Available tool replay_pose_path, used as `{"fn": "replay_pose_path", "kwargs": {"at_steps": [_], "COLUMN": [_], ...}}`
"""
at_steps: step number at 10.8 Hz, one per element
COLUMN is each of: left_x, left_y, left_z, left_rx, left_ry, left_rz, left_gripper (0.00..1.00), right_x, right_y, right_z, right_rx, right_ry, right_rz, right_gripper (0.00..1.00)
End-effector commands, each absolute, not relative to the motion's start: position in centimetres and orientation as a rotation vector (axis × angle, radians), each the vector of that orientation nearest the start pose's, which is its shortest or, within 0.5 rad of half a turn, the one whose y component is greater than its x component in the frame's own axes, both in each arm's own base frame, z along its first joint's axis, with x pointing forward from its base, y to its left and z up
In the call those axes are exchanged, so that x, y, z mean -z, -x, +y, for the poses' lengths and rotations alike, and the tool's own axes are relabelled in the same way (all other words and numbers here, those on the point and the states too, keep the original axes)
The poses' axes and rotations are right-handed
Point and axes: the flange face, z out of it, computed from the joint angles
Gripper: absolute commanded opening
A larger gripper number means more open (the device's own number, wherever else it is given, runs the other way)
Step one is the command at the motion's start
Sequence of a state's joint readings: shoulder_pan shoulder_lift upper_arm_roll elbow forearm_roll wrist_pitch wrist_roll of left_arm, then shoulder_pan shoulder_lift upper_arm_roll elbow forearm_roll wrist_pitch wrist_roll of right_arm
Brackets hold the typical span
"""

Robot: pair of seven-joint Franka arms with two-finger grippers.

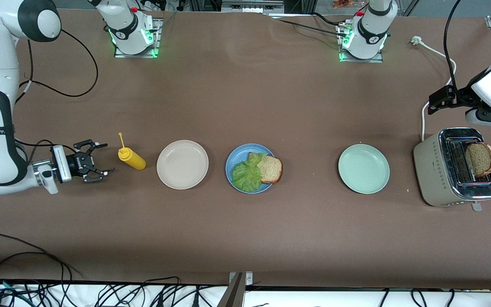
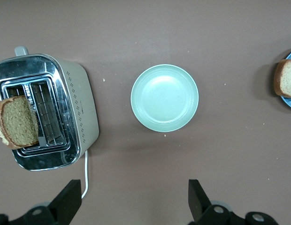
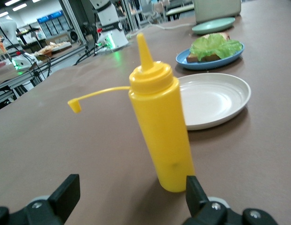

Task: Make sandwich in blue plate with both arms
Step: 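Close the right gripper around the yellow squeeze bottle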

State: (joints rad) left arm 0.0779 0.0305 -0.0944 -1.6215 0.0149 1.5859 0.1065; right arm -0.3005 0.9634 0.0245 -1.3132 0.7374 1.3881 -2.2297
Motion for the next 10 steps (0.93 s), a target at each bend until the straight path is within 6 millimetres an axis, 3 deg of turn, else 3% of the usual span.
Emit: {"fn": "replay_pose_path", "kwargs": {"at_steps": [1,3,7,10], "left_x": [-59.0,-59.0,-59.0,-59.0], "left_y": [-56.3,-56.3,-56.3,-56.3], "left_z": [-0.6,-0.7,-0.5,-0.7], "left_rx": [-0.111,-0.111,-0.111,-0.111], "left_ry": [3.133,3.133,3.133,3.133], "left_rz": [0.203,0.205,0.2,0.205], "left_gripper": [1.0,1.0,1.0,1.0], "right_x": [-12.1,-10.8,-9.0,-8.1], "right_y": [-63.2,-63.2,-63.6,-63.8], "right_z": [-9.6,-9.0,-5.2,-4.0], "right_rx": [0.632,0.642,0.691,0.701], "right_ry": [1.283,1.297,1.315,1.343], "right_rz": [-1.536,-1.534,-1.492,-1.49], "right_gripper": [1.0,1.0,1.0,1.0]}}
